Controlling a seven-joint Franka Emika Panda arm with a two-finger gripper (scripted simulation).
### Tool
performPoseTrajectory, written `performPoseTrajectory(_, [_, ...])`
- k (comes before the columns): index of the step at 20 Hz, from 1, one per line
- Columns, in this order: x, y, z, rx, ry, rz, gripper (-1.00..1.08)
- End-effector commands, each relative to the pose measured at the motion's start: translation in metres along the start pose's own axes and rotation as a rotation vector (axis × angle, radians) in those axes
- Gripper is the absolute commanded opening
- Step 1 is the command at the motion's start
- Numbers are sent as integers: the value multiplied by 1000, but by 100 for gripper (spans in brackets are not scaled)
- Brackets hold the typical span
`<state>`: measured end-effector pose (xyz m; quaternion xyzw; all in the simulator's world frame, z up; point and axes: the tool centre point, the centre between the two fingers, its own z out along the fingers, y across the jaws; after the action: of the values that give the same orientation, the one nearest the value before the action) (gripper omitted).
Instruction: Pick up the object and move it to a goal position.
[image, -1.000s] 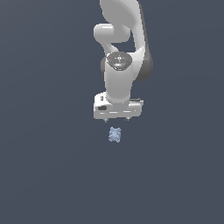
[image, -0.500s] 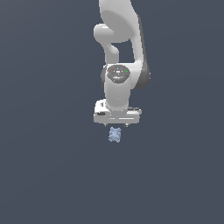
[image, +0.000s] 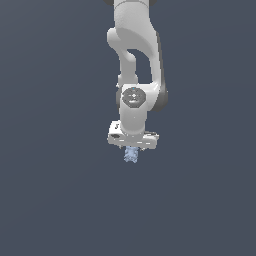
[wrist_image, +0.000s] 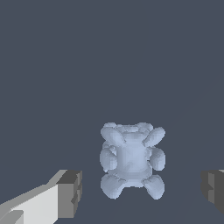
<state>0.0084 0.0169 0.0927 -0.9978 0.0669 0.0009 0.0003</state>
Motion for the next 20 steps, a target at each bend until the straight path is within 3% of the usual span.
performPoseTrajectory(1, [1, 0, 2, 0, 2, 8, 100])
performPoseTrajectory(19, [0, 0, 52, 0, 2, 8, 100])
performPoseTrajectory(20, [0, 0, 52, 0, 2, 8, -100])
